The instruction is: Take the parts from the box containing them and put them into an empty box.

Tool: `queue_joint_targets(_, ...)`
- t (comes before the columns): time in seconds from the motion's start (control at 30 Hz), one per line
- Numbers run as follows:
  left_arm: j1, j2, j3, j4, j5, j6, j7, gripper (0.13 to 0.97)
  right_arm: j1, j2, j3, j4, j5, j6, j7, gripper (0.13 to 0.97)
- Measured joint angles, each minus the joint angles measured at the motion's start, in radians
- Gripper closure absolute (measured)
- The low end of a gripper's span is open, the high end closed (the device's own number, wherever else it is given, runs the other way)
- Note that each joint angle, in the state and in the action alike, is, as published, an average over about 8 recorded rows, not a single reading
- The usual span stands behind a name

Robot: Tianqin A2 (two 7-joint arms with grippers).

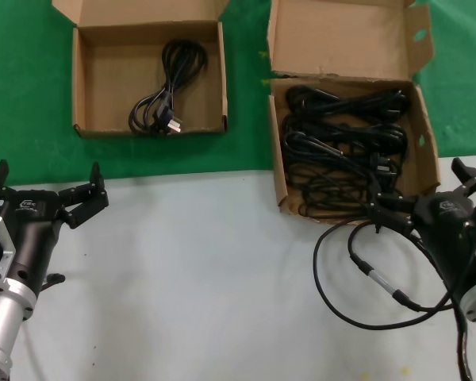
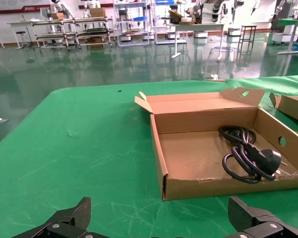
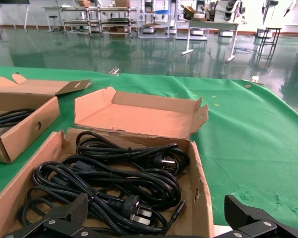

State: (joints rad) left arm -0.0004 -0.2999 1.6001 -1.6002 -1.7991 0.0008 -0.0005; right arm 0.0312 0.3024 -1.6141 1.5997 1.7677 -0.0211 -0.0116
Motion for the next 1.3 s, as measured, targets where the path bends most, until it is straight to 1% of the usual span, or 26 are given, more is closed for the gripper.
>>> queue_joint_targets(1.3,0.0,0.0,0.0,0.0,0.0,0.0,0.0,0.132,0.0,0.0,0.0,0.0,0.0,0.0,0.0,0.129)
